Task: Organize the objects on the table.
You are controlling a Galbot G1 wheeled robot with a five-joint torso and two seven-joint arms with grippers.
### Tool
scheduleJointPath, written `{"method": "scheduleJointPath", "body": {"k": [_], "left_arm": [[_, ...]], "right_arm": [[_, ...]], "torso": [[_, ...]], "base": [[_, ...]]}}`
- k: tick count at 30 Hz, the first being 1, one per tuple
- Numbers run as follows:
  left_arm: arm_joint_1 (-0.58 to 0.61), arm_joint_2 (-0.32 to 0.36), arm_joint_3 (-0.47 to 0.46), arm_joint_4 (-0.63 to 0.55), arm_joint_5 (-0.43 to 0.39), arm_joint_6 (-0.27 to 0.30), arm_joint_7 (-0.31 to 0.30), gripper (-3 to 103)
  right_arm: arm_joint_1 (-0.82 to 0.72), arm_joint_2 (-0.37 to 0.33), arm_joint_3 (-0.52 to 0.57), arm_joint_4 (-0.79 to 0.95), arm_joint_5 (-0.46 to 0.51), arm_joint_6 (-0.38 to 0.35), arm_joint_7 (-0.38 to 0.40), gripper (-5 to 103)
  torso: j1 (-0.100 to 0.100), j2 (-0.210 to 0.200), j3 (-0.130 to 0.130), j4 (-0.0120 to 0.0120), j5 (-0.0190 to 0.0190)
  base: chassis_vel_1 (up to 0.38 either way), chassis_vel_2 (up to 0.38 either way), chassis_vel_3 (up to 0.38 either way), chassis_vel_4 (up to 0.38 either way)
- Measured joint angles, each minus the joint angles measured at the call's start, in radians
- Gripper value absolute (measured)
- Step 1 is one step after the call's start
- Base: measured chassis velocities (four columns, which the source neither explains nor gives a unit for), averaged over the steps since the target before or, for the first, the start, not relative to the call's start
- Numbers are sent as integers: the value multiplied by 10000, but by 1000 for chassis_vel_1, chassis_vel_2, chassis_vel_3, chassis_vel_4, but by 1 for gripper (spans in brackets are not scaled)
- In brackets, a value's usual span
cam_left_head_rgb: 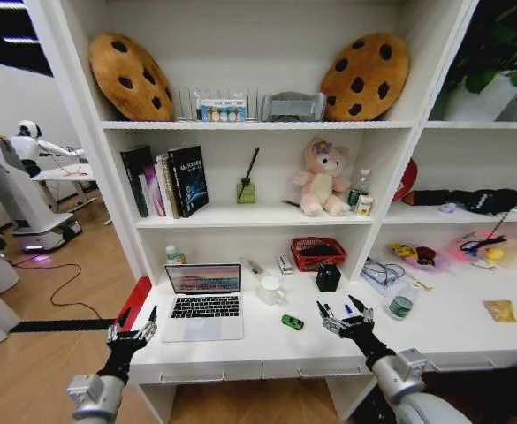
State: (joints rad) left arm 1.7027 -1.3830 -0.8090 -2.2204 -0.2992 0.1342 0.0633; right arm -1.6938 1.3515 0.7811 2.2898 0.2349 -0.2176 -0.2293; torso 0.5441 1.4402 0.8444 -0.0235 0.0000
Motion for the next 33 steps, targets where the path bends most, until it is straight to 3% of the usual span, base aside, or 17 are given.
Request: {"method": "scheduleJointPath", "body": {"k": [2,3,5,6,9,11,13,15,17,23,33], "left_arm": [[-440,543,121,-333,-404,780,-524,49],[-440,543,121,-333,-404,780,-524,49],[-943,1179,308,-551,-856,1554,-1337,38],[-943,1179,308,-551,-856,1554,-1337,38],[-2201,2204,680,-450,-2022,3202,-3065,22],[-2578,2370,794,-296,-2235,3499,-3406,22],[-4037,2773,1399,389,-2842,4187,-4081,6],[-4262,2812,1509,510,-2905,4260,-4145,6],[-5528,2940,2277,1240,-3132,4573,-4329,1],[-7336,2878,3903,2033,-3882,5071,-4962,0],[-9053,2860,5518,2782,-5054,5603,-5359,0]], "right_arm": [[252,-27,-73,-2,-16,-118,97,100],[252,-27,-73,-2,-16,-118,97,100],[576,-94,-178,-124,-16,-275,184,100],[576,-94,-178,-124,-16,-275,184,100],[977,-221,-470,-690,-145,-319,277,100],[1055,-230,-572,-914,-238,-288,281,100],[1178,-206,-843,-1493,-289,-244,279,100],[1180,-195,-868,-1561,-288,-240,279,100],[1180,-147,-947,-1880,-300,-205,273,100],[1250,-85,-831,-2148,-383,-168,274,100],[1554,-94,-728,-2334,-385,-191,365,100]], "torso": [[11,-4,3,0,1],[11,-4,3,0,1],[12,-5,3,2,0],[12,-5,3,2,0],[9,-5,2,1,0],[9,-5,2,3,-1],[10,-5,3,3,-1],[10,-5,3,2,0],[11,-6,3,-2,-1],[11,-6,3,0,0],[10,-6,3,0,1]], "base": [[0,0,0,0],[0,0,0,0],[0,0,0,0],[0,0,0,0],[0,0,0,0],[0,0,0,0],[0,0,0,0],[0,0,0,0],[0,0,0,0],[0,0,0,0],[0,0,0,0]]}}
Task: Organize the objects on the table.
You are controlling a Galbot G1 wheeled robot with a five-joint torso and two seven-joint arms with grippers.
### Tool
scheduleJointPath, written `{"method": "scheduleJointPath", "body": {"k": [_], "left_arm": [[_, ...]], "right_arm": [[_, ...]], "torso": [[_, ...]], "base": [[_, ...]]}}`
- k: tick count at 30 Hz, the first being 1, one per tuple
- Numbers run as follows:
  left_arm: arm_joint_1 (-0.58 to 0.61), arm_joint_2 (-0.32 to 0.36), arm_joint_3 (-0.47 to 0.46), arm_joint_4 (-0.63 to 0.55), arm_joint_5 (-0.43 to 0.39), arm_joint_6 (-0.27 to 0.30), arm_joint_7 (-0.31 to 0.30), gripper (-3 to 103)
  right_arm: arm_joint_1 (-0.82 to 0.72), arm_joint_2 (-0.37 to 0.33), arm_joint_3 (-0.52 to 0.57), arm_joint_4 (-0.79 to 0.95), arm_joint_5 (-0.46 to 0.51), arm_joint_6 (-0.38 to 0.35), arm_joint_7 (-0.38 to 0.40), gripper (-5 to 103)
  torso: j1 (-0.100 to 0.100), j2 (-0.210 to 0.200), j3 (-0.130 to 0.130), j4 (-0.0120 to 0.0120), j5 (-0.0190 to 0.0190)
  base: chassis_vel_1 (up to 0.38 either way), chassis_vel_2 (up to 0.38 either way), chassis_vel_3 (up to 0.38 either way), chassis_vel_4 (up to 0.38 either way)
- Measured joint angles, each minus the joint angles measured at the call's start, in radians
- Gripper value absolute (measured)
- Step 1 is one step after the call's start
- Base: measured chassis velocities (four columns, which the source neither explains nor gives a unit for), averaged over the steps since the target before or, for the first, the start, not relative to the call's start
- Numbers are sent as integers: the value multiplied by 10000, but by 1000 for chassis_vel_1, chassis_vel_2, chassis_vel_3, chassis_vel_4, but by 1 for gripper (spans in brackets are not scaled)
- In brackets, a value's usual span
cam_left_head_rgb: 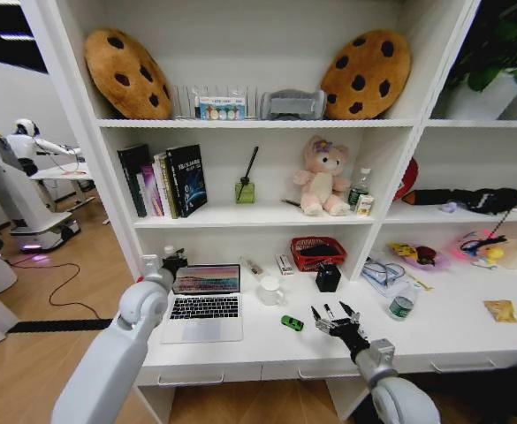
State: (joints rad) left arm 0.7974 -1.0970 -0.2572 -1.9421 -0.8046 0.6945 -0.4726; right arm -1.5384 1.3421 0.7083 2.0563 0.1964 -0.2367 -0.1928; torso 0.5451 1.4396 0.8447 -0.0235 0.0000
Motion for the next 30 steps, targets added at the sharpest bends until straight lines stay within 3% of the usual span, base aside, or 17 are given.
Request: {"method": "scheduleJointPath", "body": {"k": [5,15,24,30], "left_arm": [[-48,289,223,17,-664,399,-39,0],[691,1056,349,-663,-1356,462,-238,0],[1847,1432,463,-1537,-1294,438,-364,0],[3632,1569,270,-2179,-887,430,-489,0]], "right_arm": [[63,48,-52,-71,-17,0,4,100],[136,73,24,-318,-8,201,-55,100],[300,136,-3,-797,-29,282,-132,100],[339,167,-201,-1312,-308,594,-306,100]], "torso": [[-1,0,0,0,1],[-2,2,-2,-1,-1],[-3,2,-2,0,0],[-3,2,-3,0,0]], "base": [[0,0,0,0],[0,0,0,0],[0,0,0,0],[0,0,0,0]]}}
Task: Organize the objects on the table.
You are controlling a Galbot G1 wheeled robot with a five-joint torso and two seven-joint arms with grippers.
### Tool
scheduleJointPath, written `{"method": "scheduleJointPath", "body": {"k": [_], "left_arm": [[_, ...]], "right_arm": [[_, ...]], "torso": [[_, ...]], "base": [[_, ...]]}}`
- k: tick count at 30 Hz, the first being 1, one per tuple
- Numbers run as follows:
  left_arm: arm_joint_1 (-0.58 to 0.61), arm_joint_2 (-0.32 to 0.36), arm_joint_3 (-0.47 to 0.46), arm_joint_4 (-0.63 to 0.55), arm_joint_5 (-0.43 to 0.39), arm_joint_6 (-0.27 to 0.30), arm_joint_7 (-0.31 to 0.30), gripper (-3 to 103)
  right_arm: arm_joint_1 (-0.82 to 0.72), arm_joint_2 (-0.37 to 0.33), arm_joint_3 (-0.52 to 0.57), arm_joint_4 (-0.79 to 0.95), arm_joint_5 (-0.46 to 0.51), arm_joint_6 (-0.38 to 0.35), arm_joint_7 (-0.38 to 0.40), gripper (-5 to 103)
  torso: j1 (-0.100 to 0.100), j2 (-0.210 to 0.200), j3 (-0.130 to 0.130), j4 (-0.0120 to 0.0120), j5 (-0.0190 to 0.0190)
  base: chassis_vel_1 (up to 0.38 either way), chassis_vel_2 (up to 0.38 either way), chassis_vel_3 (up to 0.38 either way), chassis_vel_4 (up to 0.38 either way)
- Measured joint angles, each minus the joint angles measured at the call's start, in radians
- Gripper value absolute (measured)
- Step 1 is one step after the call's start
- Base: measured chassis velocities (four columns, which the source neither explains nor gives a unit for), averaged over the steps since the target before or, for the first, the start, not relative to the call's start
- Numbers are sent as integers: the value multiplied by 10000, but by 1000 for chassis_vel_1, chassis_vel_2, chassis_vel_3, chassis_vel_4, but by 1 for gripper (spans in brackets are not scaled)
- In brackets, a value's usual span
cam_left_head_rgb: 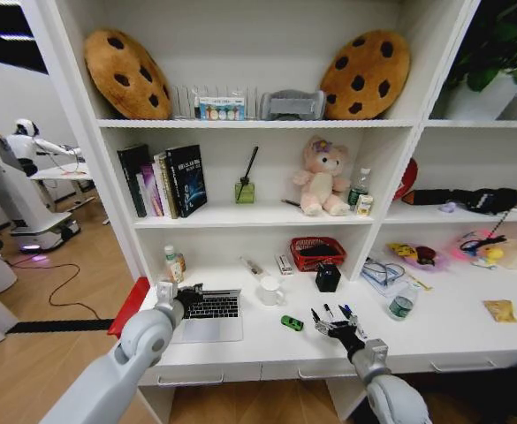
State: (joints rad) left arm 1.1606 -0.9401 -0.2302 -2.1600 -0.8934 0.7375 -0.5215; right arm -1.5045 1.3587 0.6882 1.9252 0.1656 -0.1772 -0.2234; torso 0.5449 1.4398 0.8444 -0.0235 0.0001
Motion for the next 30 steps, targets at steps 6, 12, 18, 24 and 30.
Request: {"method": "scheduleJointPath", "body": {"k": [6,12,18,24,30], "left_arm": [[1375,-454,-205,235,996,-151,425,0],[1394,-1442,-1543,1753,4856,-4415,3659,2],[2656,-2005,-2869,1245,5292,-6111,3888,29],[4911,-2921,-4515,-118,6072,-7085,4680,51],[7336,-4601,-5979,-1649,5847,-7711,5408,72]], "right_arm": [[94,20,-306,-98,-127,107,-10,100],[201,-23,-519,254,-131,102,17,100],[-110,-179,-559,1356,29,-421,193,100],[-939,-204,-93,2539,296,-545,498,100],[-1338,-359,33,3189,472,-636,724,100]], "torso": [[-1,1,0,2,-1],[-1,0,0,-2,-4],[2,-1,2,6,1],[-1,1,0,-4,1],[-1,1,-1,2,2]], "base": [[0,0,0,0],[0,0,0,0],[0,0,0,0],[0,0,0,0],[0,0,0,0]]}}
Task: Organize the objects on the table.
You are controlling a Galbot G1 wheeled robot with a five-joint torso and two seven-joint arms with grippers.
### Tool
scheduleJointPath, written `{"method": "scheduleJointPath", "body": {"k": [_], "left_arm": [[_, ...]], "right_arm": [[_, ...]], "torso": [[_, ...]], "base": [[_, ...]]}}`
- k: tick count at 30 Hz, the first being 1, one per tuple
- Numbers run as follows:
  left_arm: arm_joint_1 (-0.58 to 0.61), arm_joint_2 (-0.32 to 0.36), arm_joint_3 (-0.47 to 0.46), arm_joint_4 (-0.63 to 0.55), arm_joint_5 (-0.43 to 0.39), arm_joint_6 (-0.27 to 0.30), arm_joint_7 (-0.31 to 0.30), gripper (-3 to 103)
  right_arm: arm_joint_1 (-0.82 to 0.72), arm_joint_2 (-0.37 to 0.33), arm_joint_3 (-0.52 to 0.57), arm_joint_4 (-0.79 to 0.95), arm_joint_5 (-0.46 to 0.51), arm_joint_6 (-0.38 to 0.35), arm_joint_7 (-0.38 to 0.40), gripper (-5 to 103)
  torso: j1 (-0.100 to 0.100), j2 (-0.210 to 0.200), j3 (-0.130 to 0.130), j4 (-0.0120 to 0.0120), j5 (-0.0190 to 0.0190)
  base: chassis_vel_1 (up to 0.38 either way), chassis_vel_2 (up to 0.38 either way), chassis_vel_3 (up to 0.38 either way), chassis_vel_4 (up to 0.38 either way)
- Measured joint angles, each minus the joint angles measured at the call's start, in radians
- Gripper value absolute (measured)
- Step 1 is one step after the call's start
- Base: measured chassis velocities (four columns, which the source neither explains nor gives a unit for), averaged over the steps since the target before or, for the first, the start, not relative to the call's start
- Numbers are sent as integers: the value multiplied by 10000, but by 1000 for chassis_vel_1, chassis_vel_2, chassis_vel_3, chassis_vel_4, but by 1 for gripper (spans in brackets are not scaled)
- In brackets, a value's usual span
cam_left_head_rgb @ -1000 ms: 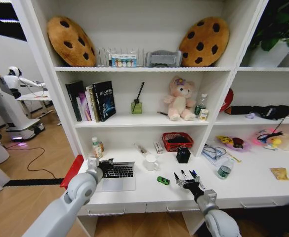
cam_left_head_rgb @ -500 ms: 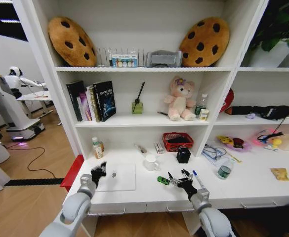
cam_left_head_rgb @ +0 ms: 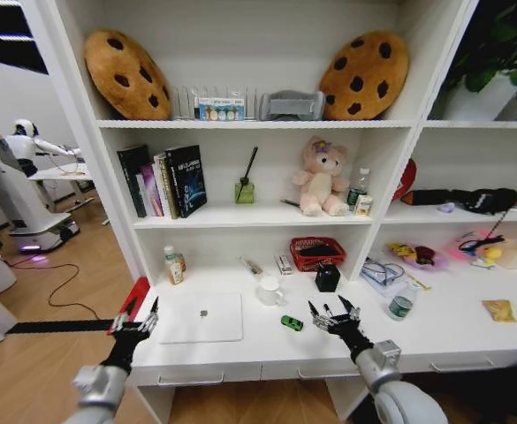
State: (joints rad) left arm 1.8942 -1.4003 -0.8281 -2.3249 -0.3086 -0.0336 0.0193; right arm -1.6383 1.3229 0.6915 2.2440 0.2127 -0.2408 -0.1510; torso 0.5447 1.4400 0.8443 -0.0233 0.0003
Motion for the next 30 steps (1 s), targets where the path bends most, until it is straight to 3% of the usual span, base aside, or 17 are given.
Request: {"method": "scheduleJointPath", "body": {"k": [1,2,4,6,21,30], "left_arm": [[0,0,0,0,0,0,0,72],[546,-320,-137,-248,-106,-303,129,83],[702,-391,-160,-313,-156,-389,157,83],[1550,-679,-254,-739,-552,-779,258,97],[1410,-722,-280,-915,-477,-400,-16,100],[1377,-702,-259,-889,-476,-377,-33,100]], "right_arm": [[0,0,0,0,0,0,0,100],[-41,-4,5,63,-2,0,69,100],[-51,-3,5,72,-6,1,86,100],[-53,22,13,24,-96,97,146,100],[-71,38,14,20,-111,294,265,100],[35,-39,261,91,72,-192,299,100]], "torso": [[0,0,0,0,0],[0,0,1,-2,-1],[0,0,0,-2,-2],[0,0,1,0,0],[2,-2,2,-2,-3],[2,-2,2,-1,-4]], "base": [[0,0,0,0],[0,0,0,0],[0,0,0,0],[0,0,0,0],[0,0,0,0],[0,0,0,0]]}}
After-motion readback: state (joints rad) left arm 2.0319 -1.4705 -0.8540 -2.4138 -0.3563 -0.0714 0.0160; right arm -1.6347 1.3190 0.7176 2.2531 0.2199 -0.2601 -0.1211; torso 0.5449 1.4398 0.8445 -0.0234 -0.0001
